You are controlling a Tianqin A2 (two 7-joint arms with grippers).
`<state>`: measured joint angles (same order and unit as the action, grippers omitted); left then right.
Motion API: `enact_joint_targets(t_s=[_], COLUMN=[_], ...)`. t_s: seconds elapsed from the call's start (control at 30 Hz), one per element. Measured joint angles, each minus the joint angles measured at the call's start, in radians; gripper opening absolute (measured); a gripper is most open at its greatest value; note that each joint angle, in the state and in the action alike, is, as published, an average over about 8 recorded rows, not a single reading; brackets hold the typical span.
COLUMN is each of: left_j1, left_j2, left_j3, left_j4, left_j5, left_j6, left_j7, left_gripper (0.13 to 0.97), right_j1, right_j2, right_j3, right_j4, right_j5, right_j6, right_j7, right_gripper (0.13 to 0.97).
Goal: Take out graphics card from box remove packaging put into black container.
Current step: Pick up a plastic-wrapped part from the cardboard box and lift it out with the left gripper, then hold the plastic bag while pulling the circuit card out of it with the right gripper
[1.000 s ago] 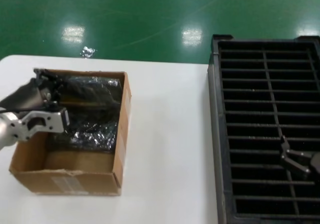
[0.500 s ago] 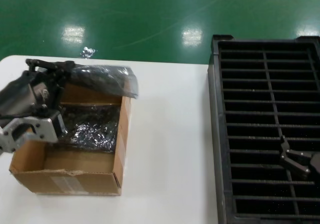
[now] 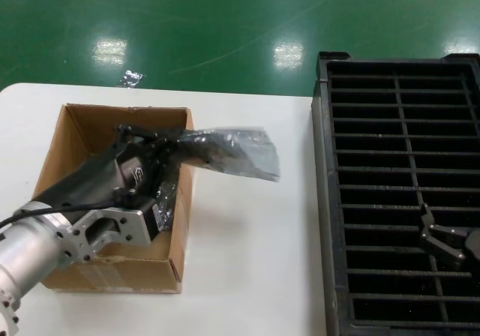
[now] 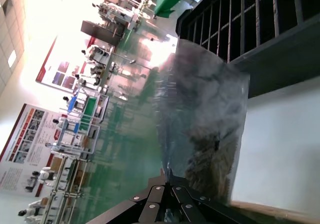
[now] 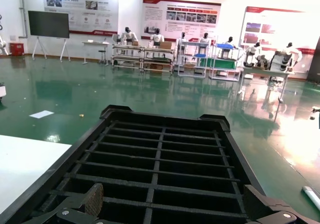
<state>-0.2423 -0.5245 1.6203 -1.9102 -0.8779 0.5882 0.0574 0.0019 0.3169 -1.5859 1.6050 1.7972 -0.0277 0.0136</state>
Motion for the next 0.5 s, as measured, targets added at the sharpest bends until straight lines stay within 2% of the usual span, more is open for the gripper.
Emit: enact_joint_targets(t_s=[0.13,0.5], left_j1=[0.000,0.000], left_j2=[0.015,0.017], left_j3=[0.008,0.008], left_j4=[0.003,0.003], left_j5=[0.006,0.007], left_j6=[0.000,0.001], left_j7=[-0.002,-0.002], left_gripper=[0.139,0.139], right_j1=[0.000,0.041], right_j2=[0.000,-0.021], right_j3=[0.000,-0.011], right_j4=[0.000,0.016], right_j5=[0.000,0.018], right_j6=[0.000,-0.028], right_j7=[0.000,0.012], right_gripper=[0.966,0.966])
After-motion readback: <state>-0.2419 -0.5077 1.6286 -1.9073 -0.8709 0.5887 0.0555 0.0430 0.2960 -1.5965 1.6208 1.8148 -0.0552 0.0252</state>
